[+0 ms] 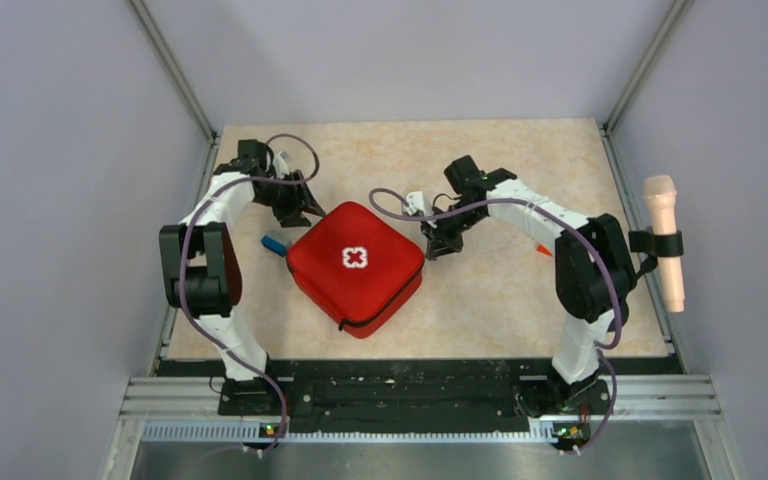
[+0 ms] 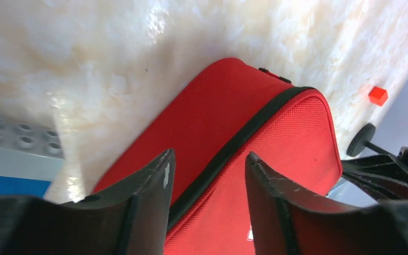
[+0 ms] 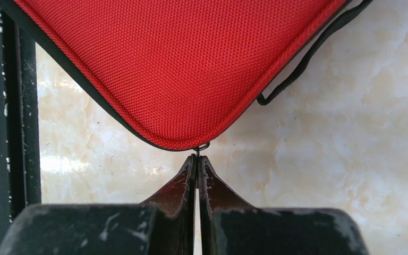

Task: Organize the medicine kit

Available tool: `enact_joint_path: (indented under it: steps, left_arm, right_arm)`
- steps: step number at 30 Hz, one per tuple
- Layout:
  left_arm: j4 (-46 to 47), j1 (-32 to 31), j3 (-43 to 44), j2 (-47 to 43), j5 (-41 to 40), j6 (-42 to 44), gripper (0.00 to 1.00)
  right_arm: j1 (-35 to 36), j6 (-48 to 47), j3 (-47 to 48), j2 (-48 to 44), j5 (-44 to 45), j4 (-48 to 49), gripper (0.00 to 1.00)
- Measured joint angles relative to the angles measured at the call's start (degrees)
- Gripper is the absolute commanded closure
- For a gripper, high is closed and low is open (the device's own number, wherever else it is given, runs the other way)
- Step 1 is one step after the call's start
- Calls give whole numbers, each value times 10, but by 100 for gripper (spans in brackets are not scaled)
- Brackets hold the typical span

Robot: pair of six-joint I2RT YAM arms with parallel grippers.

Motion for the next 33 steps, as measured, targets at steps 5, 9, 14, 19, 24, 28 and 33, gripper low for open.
enact_joint_path:
  steps: [5,9,14,19,24,28,33]
  left_arm:
    - [64,30,-7,-21,30,32,33]
    - [167,36,7,-8,116,54,31]
    - [244,7,143,107,206,72,31]
    - [255,-48,172,168,262,115,31]
    - [199,-99,172,184,325,186,34]
    - [115,-125,172,184,347,270,38]
    - [22,-134,177,184,347,394,44]
  right_arm:
    - [6,-61,24,3,21,-27,100]
    - [7,-90,76,41,35,-38,100]
    - [7,-115,137,90,50,-28,100]
    - [9,-141,172,107,67,-18,100]
    - [9,-162,172,107,73,-14,100]
    - [10,-166,172,107,76,-11,100]
    - [10,-168,172,107,78,-5,100]
